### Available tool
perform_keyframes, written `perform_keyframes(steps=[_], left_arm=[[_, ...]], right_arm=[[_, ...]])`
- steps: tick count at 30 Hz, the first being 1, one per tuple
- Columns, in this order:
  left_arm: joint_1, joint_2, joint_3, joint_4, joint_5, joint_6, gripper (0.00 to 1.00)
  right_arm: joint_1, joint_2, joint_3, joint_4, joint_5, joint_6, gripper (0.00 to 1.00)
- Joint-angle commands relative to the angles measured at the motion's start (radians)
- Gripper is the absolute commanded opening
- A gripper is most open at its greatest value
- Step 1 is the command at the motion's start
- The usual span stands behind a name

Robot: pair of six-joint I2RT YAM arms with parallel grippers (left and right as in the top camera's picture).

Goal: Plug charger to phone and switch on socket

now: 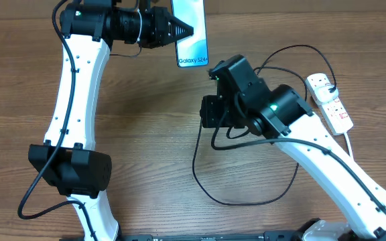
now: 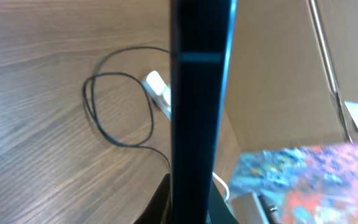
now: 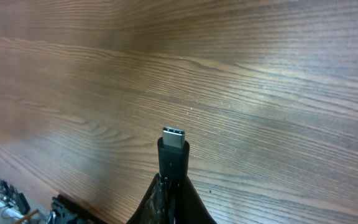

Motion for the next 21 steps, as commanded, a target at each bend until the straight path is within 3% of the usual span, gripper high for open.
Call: perform_keyframes(steps=[1,21], left_arm=[[-0.009,-0.003,0.006,-0.028,0.088,0.114,0.04],[-0.074,-0.003,0.006,-0.119,0.031,0.208,0.04]], right_arm=[[0.016,-0.048,0.027,0.003,0.0,-0.065,0.04],[0.021,-0.05,0.05,0.008,0.029,-0.105,0.04]])
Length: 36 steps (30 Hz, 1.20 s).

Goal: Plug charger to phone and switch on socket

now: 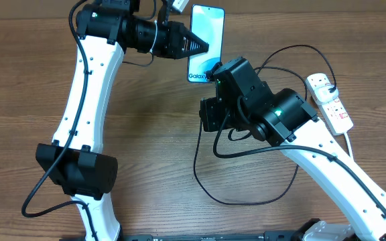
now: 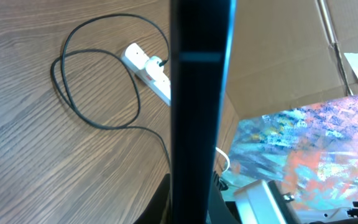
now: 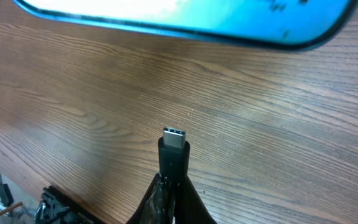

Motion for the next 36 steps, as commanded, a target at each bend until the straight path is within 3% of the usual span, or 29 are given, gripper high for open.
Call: perform_keyframes(steps=[1,11,36], left_arm=[[-0.003,-0.003,0.006,-0.012,0.018,0.044,0.04],[-0.01,-0.003,0.006,-0.042,0.104,0.08,0.04],[-0.01,-0.003,0.006,-0.071,0.103,0.116,0.04]], right_arm=[[0.005,-0.025,0.056,0.008,0.018,-0.031,0.04],[0.006,-0.025,0.069,0.031,0.014,-0.032,0.04],[0.005,-0.025,0.069,0.048,0.059,-0.029,0.04]])
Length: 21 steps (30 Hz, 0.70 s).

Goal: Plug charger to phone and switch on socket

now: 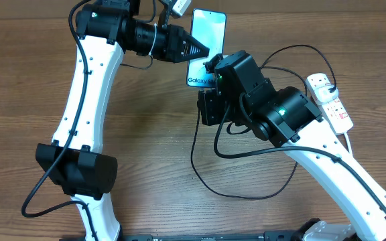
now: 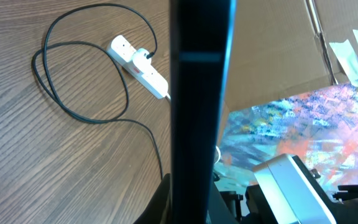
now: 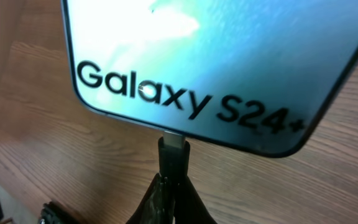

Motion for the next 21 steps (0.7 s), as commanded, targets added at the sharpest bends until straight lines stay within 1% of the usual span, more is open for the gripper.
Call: perform_keyframes(steps=[1,6,11,18,21], left_arm=[[-0.008,-0.003,0.006,-0.011,0.052,0.054,0.04],[-0.007,-0.003,0.006,-0.011,0.054,0.056,0.04],[-0.007,-0.003,0.006,-0.008,0.115,0.068,0.04],[-0.006,-0.003,0.006,-0.007,0.113,0.068,0.04],[-0.006,-0.003,0.006,-0.008,0.083,0.068,0.04]], right_arm=[[0.005,-0.025,0.027,0.006,0.024,-0.011,0.04],[0.005,-0.025,0.027,0.006,0.024,-0.011,0.04],[0.005,-0.025,0.027,0.007,0.024,-0.011,0.04],[0.005,-0.025,0.027,0.011,0.025,-0.011,0.04],[0.005,-0.025,0.027,0.014,0.024,-0.011,0.04]])
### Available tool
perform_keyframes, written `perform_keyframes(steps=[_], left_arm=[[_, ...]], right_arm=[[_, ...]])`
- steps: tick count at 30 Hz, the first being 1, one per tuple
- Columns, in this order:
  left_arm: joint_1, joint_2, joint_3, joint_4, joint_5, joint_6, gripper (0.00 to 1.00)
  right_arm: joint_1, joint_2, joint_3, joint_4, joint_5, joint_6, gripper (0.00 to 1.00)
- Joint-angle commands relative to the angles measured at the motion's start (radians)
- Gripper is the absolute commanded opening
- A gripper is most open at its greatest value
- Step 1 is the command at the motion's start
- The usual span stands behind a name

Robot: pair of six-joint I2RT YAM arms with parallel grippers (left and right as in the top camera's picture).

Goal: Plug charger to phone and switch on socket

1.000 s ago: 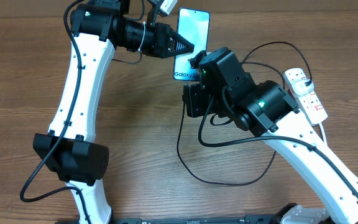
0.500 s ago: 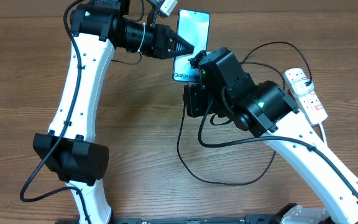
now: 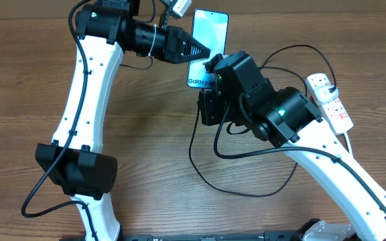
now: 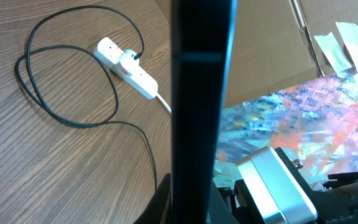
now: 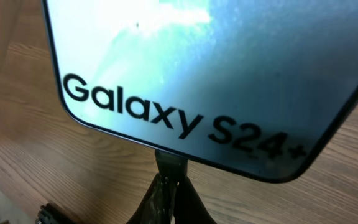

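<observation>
A phone [image 3: 208,41] with a lit screen reading "Galaxy S24+" is held upright off the table, my left gripper [image 3: 201,48] shut on its side. The left wrist view shows it edge-on as a dark bar [image 4: 201,93] between the fingers. My right gripper [image 5: 169,190] is shut on the black charger plug [image 5: 171,164]. The plug's body meets the bottom edge of the phone [image 5: 216,68], its metal tip hidden there. In the overhead view the right gripper [image 3: 211,71] sits just under the phone. A white socket strip [image 3: 330,100] lies at the far right, with a plug in it.
The black cable [image 3: 246,191] loops over the wooden table [image 3: 146,154] between the right arm and the strip. Seen from the left wrist, the strip [image 4: 126,65] lies near the table's edge, beyond which are a cardboard wall [image 4: 260,56] and a colourful sheet [image 4: 303,118].
The plug's metal tip showed just below the phone's bottom edge; now it is hidden and the plug body touches that edge. The phone fills more of the right wrist view.
My left gripper held the phone at the table's far edge while my right held the plug over bare wood. Then the phone stood nearer the right gripper, its edge entering that view. Then the plug tip was under the bottom edge, and now it is out of sight there.
</observation>
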Motion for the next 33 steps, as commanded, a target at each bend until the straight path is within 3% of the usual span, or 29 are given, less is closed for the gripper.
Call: perform_keyframes(steps=[1,21,22,25,27,30,33], left_arm=[[-0.006,-0.003,0.006,0.0,0.023,0.024,0.04],[-0.006,-0.003,0.006,-0.018,-0.104,0.048,0.04],[-0.005,-0.003,0.006,-0.018,-0.133,0.043,0.04],[0.0,-0.003,0.006,-0.01,-0.307,-0.059,0.04],[0.003,-0.003,0.006,-0.008,-0.462,-0.171,0.04],[0.006,-0.003,0.006,-0.016,-0.62,-0.28,0.04],[0.008,-0.003,0.006,-0.026,-0.731,-0.359,0.04]], right_arm=[[0.004,-0.025,0.028,0.011,0.017,-0.011,0.04],[0.004,-0.025,0.029,-0.015,0.055,-0.011,0.04],[0.004,-0.025,0.029,-0.016,0.055,-0.01,0.06],[0.002,-0.025,0.029,-0.02,0.084,0.036,0.34],[-0.007,-0.022,0.028,-0.029,0.11,0.085,0.46],[-0.035,-0.006,0.028,-0.037,0.097,0.13,0.58],[-0.079,0.032,0.034,-0.043,0.005,0.154,0.58]])
